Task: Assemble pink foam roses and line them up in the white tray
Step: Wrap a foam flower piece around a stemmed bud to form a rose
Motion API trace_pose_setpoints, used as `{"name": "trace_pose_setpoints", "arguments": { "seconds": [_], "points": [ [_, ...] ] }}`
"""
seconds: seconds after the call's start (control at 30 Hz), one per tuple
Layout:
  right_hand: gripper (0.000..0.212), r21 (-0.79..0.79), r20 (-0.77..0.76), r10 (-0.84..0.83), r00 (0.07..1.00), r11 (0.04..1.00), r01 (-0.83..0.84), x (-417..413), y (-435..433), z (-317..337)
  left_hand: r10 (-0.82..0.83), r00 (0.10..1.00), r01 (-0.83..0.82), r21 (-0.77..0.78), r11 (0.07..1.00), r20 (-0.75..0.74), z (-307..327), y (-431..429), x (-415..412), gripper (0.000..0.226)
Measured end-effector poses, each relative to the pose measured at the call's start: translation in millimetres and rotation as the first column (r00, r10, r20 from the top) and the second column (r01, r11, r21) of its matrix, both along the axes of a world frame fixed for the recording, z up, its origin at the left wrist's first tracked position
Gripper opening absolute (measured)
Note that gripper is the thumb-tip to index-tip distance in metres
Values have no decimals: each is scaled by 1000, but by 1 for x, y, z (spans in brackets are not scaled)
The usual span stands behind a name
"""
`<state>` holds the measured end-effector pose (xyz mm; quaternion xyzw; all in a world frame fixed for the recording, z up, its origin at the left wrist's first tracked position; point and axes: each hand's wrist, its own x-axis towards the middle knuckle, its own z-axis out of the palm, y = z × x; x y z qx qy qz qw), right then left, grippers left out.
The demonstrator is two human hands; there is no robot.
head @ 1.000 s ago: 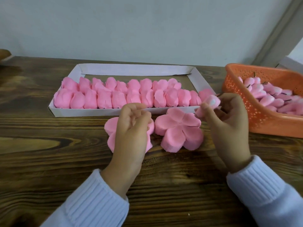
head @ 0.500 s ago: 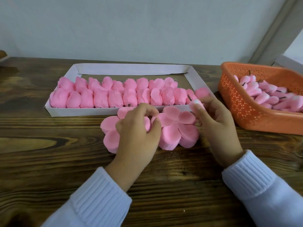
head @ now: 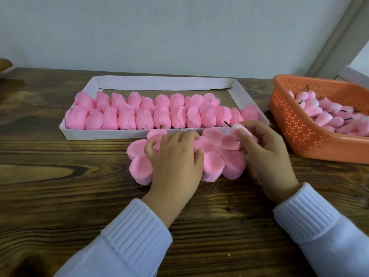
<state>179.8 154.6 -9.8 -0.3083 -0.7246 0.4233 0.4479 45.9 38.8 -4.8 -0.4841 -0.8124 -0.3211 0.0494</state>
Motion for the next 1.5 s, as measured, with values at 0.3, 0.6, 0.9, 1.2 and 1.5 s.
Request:
{"name": "trace_pose_setpoints", "arguments": {
  "seconds": [0.3, 0.6, 0.9, 1.2, 1.5],
  "points": [
    [11, 5, 0, -3, 1000, 1000, 3, 0, -1, 0, 19, 1000, -19, 17, 1000, 17, 2, 2, -1, 18],
    [13, 21, -19, 19, 1000, 1000, -19, 0, -1, -1, -84, 994, 91, 110, 990, -68, 7, 8, -1, 10],
    [10, 167, -231, 153, 961, 979, -116, 1, -10, 7, -292, 692, 18, 388, 922, 661, 16, 5, 5, 21],
    [14, 331, 54, 77, 996, 939, -91, 3, -18, 9, -313, 311, -137, 368, 920, 897, 16, 4, 5, 24],
    [16, 354, 101, 106, 989, 926, -135, 3, -21, 13, -366, 274, -119, 409, 905, 889, 13, 3, 8, 20]
  ]
}}
